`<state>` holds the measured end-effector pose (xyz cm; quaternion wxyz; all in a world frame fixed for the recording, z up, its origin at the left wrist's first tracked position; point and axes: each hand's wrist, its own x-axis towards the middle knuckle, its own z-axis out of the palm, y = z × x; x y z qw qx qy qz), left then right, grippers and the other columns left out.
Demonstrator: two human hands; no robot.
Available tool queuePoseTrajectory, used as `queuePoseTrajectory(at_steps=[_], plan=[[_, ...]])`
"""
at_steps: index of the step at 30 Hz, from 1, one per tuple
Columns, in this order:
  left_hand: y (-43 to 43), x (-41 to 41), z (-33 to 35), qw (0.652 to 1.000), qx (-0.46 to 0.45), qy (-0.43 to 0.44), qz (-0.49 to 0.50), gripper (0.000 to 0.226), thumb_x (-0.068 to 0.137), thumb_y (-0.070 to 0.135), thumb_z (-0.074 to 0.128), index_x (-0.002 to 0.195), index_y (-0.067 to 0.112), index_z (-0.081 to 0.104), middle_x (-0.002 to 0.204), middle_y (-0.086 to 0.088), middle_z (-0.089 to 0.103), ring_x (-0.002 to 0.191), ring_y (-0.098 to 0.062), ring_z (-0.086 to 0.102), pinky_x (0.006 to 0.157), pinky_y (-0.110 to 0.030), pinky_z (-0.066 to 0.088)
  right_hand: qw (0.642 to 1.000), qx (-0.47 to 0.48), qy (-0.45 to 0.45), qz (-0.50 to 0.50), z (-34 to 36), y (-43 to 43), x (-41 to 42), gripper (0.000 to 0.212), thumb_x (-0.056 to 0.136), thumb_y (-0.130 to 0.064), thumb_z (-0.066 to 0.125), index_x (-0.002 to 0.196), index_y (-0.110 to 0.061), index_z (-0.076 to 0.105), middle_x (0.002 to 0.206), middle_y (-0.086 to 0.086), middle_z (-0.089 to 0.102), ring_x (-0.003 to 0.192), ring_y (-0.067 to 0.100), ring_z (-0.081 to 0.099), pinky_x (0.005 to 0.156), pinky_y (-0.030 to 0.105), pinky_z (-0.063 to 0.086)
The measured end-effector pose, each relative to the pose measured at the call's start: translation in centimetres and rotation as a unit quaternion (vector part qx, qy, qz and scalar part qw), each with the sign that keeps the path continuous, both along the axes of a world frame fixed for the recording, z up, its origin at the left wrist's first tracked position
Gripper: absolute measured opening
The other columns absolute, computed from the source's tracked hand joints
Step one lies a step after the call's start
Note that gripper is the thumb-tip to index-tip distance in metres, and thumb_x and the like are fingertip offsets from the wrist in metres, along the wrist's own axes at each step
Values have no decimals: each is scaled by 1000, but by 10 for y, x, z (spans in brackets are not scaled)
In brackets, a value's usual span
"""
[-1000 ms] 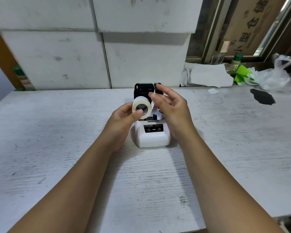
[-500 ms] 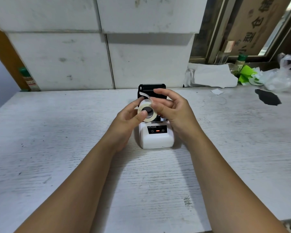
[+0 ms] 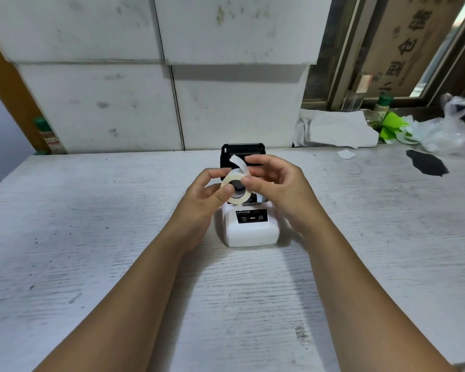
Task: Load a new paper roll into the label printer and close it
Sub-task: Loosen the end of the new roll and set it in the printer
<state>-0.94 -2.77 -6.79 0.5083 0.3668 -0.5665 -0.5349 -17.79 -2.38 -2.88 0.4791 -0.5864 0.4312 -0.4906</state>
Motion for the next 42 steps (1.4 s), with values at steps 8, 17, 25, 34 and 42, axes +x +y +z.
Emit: queuePoseTrajectory(at_steps=[8, 17, 25, 34, 42], plan=[[1, -3, -1, 999, -10, -20, 50, 86, 58, 78, 62, 126, 25, 56, 118, -3, 69, 114, -21, 64, 102, -36, 46, 999, 17, -9, 34, 1, 2, -2, 50, 76, -4, 75, 119, -24, 59, 98, 7, 73, 83, 14, 70, 78, 23, 55], [2, -11, -3, 939, -55, -233, 248, 10, 93, 21, 54, 99, 23, 62, 100, 14, 61, 107, -11, 53, 91, -29, 45, 982, -10, 57, -178, -9, -1, 16, 60, 69, -29, 80, 122, -37, 53, 94, -6, 74, 88, 8, 71, 84, 33, 58], [4, -7, -6, 904, -148, -370, 155, 16, 93, 21, 52, 98, 25, 67, 99, 13, 66, 102, -13, 44, 79, -9, 33, 962, -20, 143, -231, -11, 0, 19, 58, 73, -36, 77, 124, -38, 50, 97, -12, 64, 92, 10, 62, 79, 25, 50], [8, -9, -2, 913, -126, -375, 102, 29, 98, 23, 42, 117, 28, 65, 99, 12, 67, 99, -14, 41, 81, -12, 33, 952, -83, 168, -242, -13, 0, 22, 50, 74, -33, 74, 120, -34, 53, 111, -9, 64, 106, 11, 60, 93, 32, 50], [9, -15, 5, 920, -111, -343, 157, 20, 95, 18, 51, 101, 20, 69, 62, 25, 46, 79, -6, 42, 65, -6, 31, 986, -22, -10, -163, -6, 1, 20, 39, 76, -24, 76, 108, -36, 56, 85, -7, 61, 81, 15, 66, 83, 42, 58]])
